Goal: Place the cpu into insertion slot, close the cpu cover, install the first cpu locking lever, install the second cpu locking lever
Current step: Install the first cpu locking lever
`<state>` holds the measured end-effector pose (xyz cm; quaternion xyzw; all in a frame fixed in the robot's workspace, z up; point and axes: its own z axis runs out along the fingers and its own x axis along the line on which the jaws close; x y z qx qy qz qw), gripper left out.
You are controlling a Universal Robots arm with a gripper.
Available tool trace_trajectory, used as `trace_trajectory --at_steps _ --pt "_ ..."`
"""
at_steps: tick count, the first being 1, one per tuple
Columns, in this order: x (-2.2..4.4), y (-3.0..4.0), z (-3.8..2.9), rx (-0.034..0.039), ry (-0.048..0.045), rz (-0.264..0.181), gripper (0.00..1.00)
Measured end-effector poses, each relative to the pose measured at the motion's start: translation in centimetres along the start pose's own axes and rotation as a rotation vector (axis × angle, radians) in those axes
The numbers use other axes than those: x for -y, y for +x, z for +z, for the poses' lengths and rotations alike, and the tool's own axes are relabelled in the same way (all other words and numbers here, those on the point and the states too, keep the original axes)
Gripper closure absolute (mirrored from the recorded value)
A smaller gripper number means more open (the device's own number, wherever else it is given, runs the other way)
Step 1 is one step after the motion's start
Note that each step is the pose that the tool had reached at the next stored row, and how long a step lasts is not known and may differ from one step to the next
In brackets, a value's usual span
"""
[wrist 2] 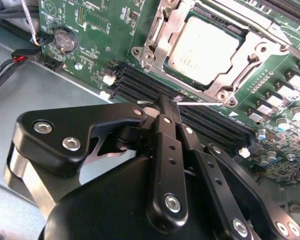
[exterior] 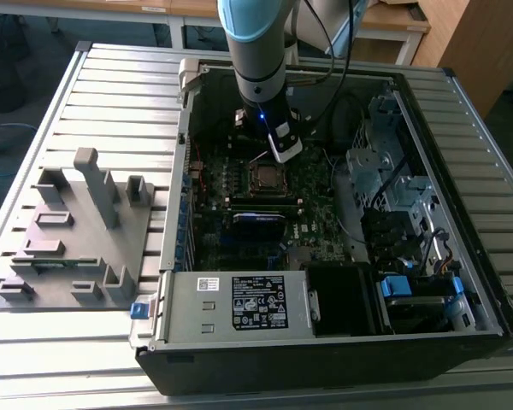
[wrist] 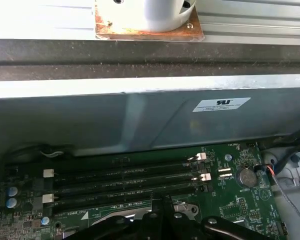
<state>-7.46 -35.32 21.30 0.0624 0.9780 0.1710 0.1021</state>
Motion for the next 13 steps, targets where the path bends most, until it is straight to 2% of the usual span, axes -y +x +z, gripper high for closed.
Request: trace_trajectory --at_steps 3,5,9,13 --pt "0.01 0.01 0.02 0.0002 0.0000 0.000 0.90" --pt "0.05 0.04 0.14 0.0035 -0.0004 0.001 0.90" --pt "0.20 0.17 0.50 0.0138 -0.0005 0.003 0.90" --pt "0.36 0.30 0.89 0.0288 -0.0010 0.007 0.90"
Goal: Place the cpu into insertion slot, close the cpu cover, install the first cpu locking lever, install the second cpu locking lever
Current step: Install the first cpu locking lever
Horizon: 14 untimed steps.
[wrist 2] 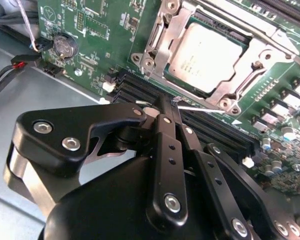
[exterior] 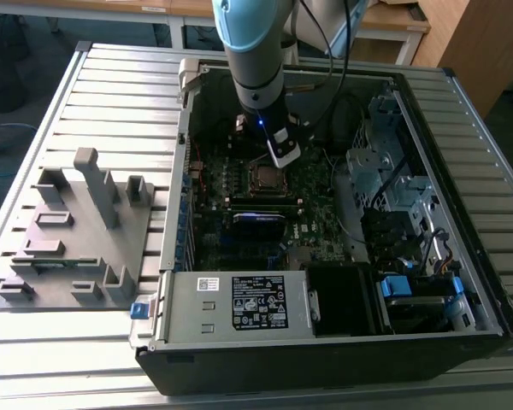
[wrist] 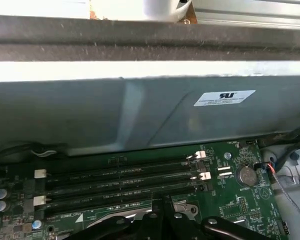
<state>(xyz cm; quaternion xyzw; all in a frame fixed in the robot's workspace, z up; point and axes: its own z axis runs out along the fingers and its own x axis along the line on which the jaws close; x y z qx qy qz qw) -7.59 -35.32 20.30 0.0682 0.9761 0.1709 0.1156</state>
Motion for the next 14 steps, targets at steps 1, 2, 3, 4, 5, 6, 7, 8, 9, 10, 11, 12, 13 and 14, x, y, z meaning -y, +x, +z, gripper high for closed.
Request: trace_trajectory --at_steps 1,2,3,4,5,6,7,8,9,10,11,12,13,14 --pt "0.04 0.03 0.09 0.0038 -0.0001 0.001 0.90" --pt "0.07 0.06 0.18 0.0078 -0.0002 0.002 0.90" --pt "0.10 0.08 0.26 0.0121 -0.0005 0.003 0.90" --pt "0.13 0.11 0.30 0.0156 -0.0006 0.003 0.90" --pt "0.14 0.14 0.33 0.0176 -0.0006 0.004 0.90" --pt "0.15 0.15 0.34 0.0183 -0.0007 0.004 0.90" --pt "0.16 0.20 0.35 0.0189 -0.0007 0.004 0.90" --pt "0.17 0.26 0.35 0.0192 -0.0007 0.004 0.90" --pt "0.18 0.39 0.32 0.0194 -0.0007 0.005 0.90" --pt "0.20 0.54 0.29 0.0196 -0.0005 0.005 0.90" --pt "0.21 0.73 0.24 0.0200 -0.0002 0.007 0.90" --pt "0.23 0.92 0.20 0.0206 0.0001 0.008 0.90" --pt "0.23 1.06 0.18 0.0214 0.0006 0.010 0.90" --pt "0.22 1.15 0.17 0.0225 0.0013 0.013 0.90"
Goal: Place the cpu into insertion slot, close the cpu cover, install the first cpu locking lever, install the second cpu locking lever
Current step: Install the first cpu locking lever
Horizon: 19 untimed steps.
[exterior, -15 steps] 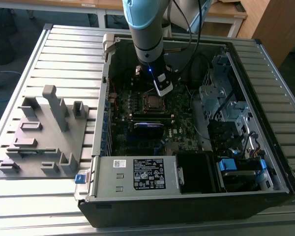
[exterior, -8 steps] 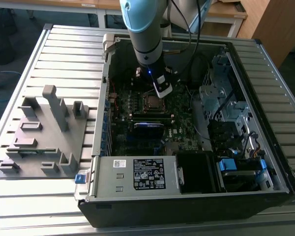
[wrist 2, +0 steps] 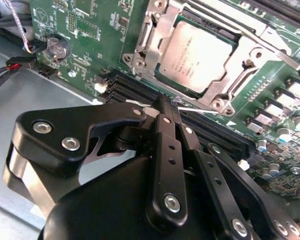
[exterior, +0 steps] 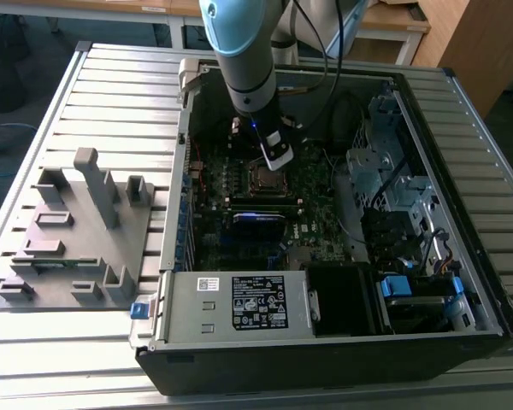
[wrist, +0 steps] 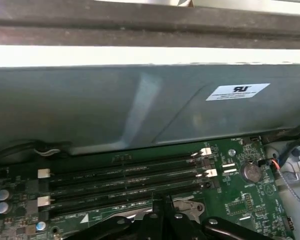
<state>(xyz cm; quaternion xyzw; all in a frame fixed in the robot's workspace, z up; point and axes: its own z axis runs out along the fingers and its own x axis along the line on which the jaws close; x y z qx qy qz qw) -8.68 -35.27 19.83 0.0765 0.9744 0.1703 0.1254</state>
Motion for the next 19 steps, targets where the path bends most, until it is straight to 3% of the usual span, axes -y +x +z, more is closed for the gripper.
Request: trace_trajectory --at_steps 4,8,10,13,19 --pt "0.01 0.19 0.03 0.0098 0.0060 0.026 0.90" --pt "0.06 0.23 0.19 0.0308 0.0192 0.080 0.90" --pt "0.03 0.25 0.25 0.0372 0.0232 0.097 0.90" --pt "-0.14 0.30 0.34 0.0412 0.0256 0.107 0.90" --pt "-0.26 0.33 0.38 0.0425 0.0263 0.111 0.90"
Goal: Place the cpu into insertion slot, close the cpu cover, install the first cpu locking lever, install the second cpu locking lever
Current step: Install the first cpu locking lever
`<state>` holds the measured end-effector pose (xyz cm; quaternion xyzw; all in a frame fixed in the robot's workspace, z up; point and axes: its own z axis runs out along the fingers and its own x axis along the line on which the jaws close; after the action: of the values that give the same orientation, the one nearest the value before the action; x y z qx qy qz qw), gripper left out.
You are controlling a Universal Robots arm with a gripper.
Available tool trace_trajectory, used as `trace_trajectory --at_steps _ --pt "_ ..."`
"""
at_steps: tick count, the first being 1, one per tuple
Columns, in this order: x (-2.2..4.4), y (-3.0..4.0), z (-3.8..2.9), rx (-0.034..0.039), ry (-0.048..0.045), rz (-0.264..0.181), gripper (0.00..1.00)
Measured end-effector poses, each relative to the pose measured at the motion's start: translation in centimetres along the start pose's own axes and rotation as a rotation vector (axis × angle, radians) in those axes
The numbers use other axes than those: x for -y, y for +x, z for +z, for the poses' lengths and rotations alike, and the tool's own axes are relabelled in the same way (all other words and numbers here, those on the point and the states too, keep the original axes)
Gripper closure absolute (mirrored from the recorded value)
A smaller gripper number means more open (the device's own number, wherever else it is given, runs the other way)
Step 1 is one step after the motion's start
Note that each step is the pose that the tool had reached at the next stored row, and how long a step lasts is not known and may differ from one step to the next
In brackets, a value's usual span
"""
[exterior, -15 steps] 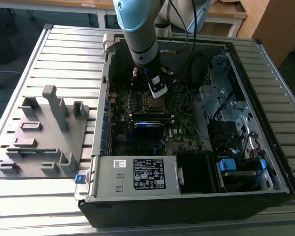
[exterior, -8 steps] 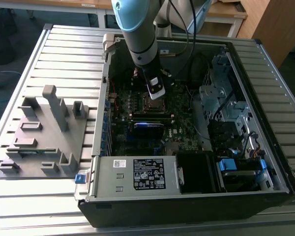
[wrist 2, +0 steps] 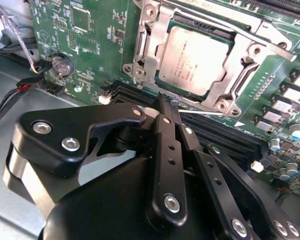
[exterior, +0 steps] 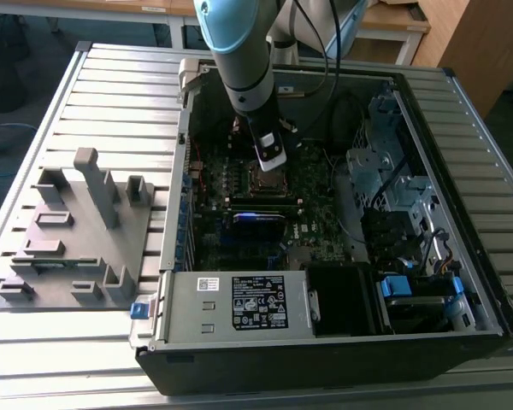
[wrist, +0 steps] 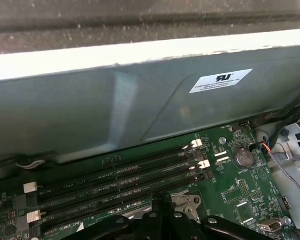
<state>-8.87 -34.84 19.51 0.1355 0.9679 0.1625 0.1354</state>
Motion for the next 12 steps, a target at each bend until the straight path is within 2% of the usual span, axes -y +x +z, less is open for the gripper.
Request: trace_trajectory --at_steps 7,12 --pt "-0.11 0.03 0.01 0.0001 0.0006 0.006 0.90" --pt "-0.21 -0.02 -0.23 -0.0017 0.0014 0.008 0.90"
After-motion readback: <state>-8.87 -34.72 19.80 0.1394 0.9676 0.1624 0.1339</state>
